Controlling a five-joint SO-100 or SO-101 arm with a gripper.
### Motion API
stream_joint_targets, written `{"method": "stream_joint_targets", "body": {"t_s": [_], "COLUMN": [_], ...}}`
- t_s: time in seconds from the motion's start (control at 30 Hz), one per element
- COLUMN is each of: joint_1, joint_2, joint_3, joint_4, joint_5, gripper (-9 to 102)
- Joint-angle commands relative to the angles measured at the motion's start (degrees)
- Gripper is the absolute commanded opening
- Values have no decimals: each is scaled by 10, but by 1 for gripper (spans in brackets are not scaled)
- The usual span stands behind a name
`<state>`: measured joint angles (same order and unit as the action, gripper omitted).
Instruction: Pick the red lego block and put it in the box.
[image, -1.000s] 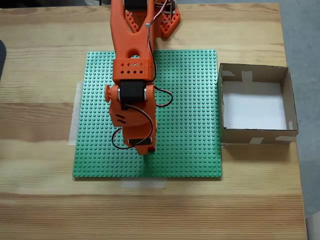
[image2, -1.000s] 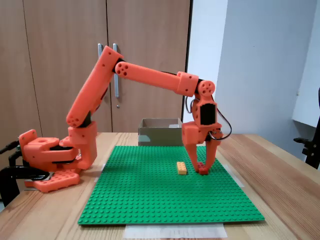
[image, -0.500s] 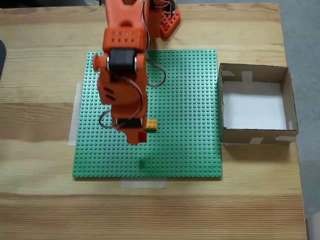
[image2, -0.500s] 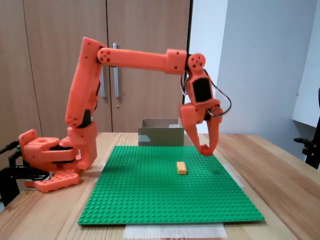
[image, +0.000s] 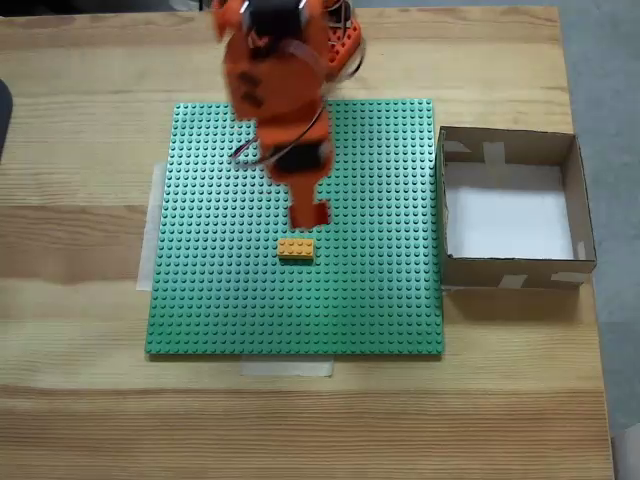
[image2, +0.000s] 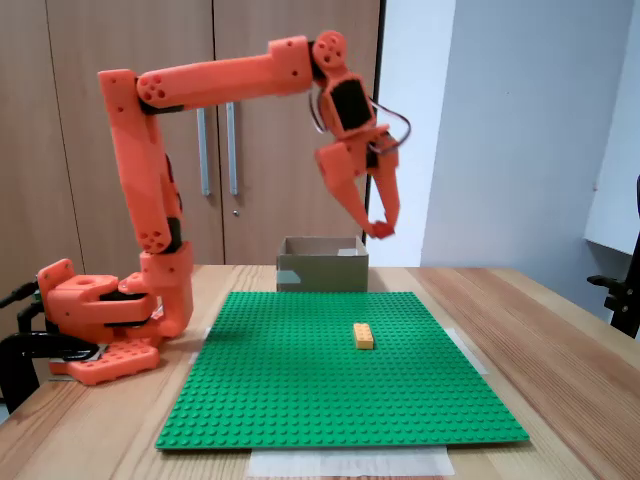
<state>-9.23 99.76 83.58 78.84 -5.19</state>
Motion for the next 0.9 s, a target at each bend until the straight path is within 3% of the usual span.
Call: {"method": "stream_joint_targets", "body": {"t_s": [0.0, 0.4, 0.87], "joint_1": [-52, -250, -354], "joint_2": [60, 76, -10], "joint_3": [0, -70, -44], "joint_4": [21, 74, -2], "joint_5": [-11, -19, -16], "gripper": [-1, -1, -1]}}
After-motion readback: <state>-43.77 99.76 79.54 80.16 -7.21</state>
